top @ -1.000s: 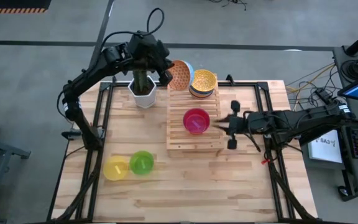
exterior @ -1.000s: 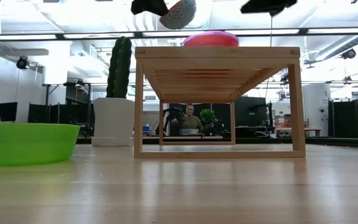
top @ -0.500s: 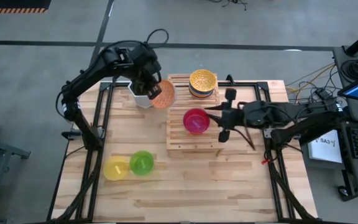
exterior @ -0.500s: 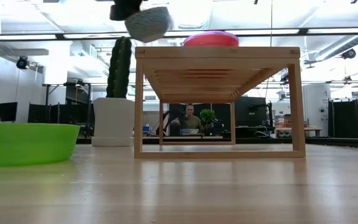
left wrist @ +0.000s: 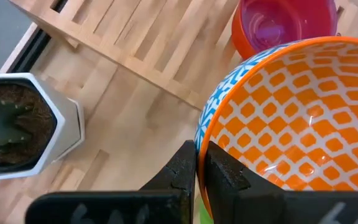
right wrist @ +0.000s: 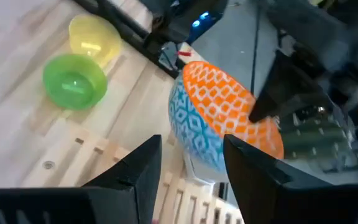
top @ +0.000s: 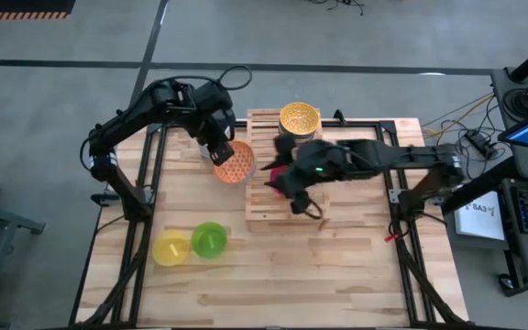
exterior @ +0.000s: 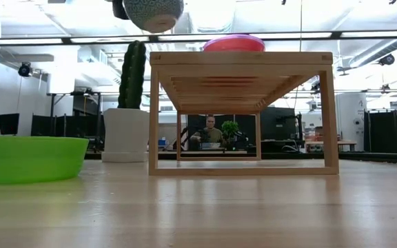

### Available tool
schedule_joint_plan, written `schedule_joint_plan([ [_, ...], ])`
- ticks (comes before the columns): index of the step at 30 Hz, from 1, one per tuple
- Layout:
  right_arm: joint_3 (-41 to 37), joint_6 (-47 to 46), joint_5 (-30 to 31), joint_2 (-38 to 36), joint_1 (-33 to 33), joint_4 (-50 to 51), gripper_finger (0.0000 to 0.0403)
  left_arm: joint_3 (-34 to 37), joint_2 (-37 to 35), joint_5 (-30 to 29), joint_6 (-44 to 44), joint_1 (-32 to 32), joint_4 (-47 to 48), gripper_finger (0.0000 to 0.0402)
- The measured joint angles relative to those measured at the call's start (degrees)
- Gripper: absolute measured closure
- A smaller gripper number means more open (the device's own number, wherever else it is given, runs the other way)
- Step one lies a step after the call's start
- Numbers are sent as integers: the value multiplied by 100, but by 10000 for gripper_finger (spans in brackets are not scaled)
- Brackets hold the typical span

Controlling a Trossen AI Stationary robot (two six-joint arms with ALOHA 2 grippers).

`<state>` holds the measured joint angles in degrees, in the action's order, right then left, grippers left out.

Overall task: Place and stack bowls onto a shelf
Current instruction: Stack the orange patterned bowl on top of the yellow patterned bowl on the shelf

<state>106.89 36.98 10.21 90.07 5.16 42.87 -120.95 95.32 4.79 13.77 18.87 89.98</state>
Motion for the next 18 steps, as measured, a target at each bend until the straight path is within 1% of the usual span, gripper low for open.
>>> schedule_joint_plan([
  [5, 1228, 424, -167, 907, -34, 726, 238, 185, -1, -15, 29, -115, -1, 397],
  [12, 2723, 486, -199, 1858, -73, 1771, 239, 699, 1, 73, -94, -208, 1, 397],
  [13, 2825, 464, -279, 1947, -91, 1861, 239, 776, -1, 79, -109, -223, -2, 397],
  [16, 2752, 470, -585, 1989, -149, 1929, 239, 924, 4, 98, -241, -232, 4, 397],
  [18, 2747, 459, -615, 2079, -177, 1972, 239, 947, 8, 117, -313, -236, -19, 397],
])
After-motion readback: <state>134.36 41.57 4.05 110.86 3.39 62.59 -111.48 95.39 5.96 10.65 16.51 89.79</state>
